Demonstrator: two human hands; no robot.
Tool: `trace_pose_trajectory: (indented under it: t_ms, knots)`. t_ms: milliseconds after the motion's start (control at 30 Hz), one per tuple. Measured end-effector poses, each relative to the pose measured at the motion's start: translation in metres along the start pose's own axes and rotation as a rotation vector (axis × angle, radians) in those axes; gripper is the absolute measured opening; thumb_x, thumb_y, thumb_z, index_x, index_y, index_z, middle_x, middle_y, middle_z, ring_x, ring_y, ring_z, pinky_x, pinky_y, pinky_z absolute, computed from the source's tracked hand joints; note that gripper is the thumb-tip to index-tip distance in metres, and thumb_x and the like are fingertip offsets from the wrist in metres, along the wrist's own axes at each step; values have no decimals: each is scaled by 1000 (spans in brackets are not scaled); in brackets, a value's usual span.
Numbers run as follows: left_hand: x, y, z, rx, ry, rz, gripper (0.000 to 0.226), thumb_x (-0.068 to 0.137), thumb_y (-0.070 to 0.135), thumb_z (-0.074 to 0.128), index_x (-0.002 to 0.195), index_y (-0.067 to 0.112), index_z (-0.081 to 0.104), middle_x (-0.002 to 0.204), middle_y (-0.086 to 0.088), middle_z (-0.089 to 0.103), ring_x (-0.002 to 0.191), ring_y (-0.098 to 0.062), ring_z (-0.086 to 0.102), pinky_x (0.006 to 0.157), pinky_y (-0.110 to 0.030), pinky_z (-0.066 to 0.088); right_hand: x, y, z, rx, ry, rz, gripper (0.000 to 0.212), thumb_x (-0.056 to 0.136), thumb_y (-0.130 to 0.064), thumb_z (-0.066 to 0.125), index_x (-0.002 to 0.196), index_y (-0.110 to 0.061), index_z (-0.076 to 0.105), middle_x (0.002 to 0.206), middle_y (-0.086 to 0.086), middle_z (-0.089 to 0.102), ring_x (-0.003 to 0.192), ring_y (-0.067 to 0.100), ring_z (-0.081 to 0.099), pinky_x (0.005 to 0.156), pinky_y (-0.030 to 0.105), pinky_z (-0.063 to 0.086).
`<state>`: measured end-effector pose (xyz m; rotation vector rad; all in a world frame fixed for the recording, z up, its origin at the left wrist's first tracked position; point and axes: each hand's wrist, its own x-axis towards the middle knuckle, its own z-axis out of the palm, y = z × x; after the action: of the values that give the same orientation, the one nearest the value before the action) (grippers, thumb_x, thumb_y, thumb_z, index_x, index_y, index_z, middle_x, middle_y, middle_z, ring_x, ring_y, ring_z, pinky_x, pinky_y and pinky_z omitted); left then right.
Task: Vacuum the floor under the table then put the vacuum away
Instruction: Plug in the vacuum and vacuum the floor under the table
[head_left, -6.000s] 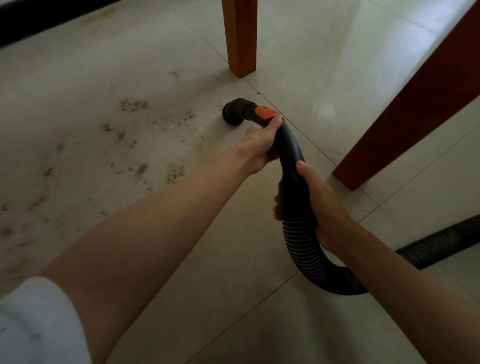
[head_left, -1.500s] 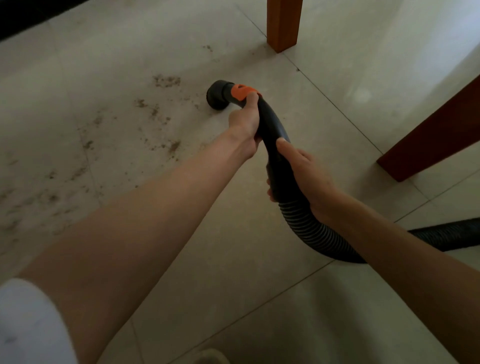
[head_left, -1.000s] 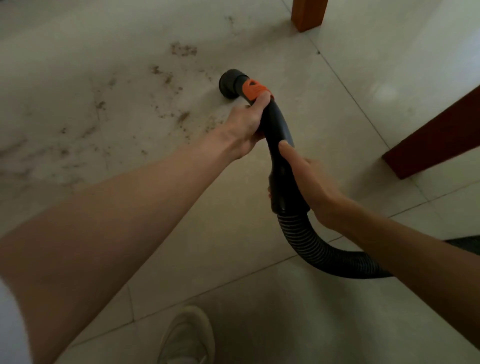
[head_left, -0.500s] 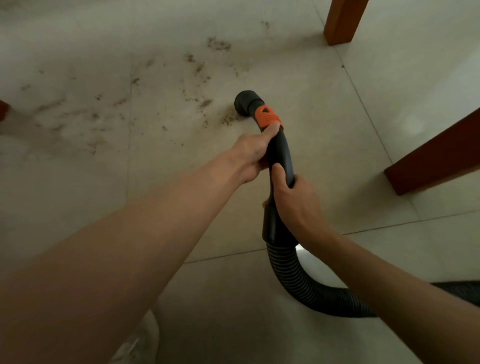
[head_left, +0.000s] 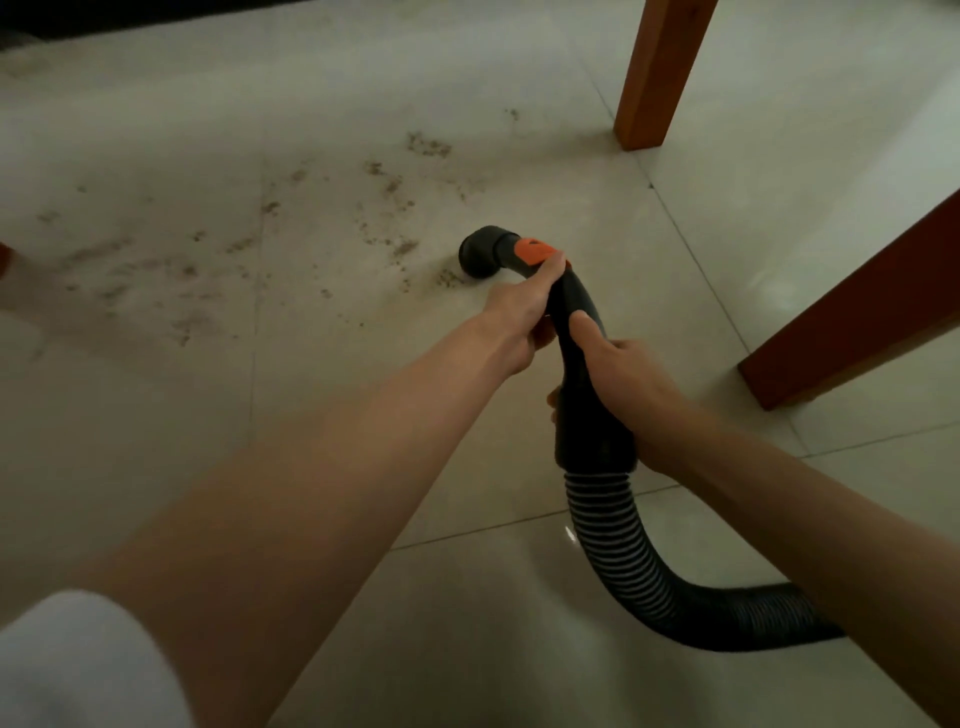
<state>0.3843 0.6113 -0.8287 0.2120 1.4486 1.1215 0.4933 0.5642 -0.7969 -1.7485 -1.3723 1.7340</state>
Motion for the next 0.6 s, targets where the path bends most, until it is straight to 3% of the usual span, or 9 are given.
trace_pose_trajectory:
  t_ms: [33, 167, 367, 600]
  knots:
    - [0, 3, 1, -5, -3, 0, 44, 89, 35, 62, 119, 2, 55, 117, -12, 61, 104, -26, 60, 88, -36, 52, 1, -5, 0, 4, 6, 7, 40, 96, -46, 42, 85, -10, 55, 67, 10, 67, 57, 22, 66, 56, 31, 55]
    - [-3, 16, -2, -83, -34, -13, 42, 92, 29, 59, 121, -1, 52, 88, -7, 57, 75, -18, 56, 60, -26, 49, 6, -22, 3, -15, 23, 20, 40, 96, -43, 45, 81, -6, 54, 62, 11, 67, 52, 23, 64, 56, 32, 56]
    - [-5, 24, -21, -168, -6, 14, 33, 92, 22, 60, 115, -2, 54, 85, -9, 57, 74, -20, 58, 62, -28, 51, 2, -38, 12, -18, -35, 45, 41, 94, -41, 50, 91, -1, 55, 63, 15, 66, 47, 23, 63, 49, 29, 54]
    - [-12, 23, -31, -150, 8, 29, 43, 91, 22, 60, 123, -5, 51, 88, -9, 58, 78, -22, 59, 63, -29, 51, -4, -33, 23, -54, 5, 42, 41, 95, -43, 48, 82, -4, 55, 65, 14, 67, 54, 26, 64, 57, 33, 56]
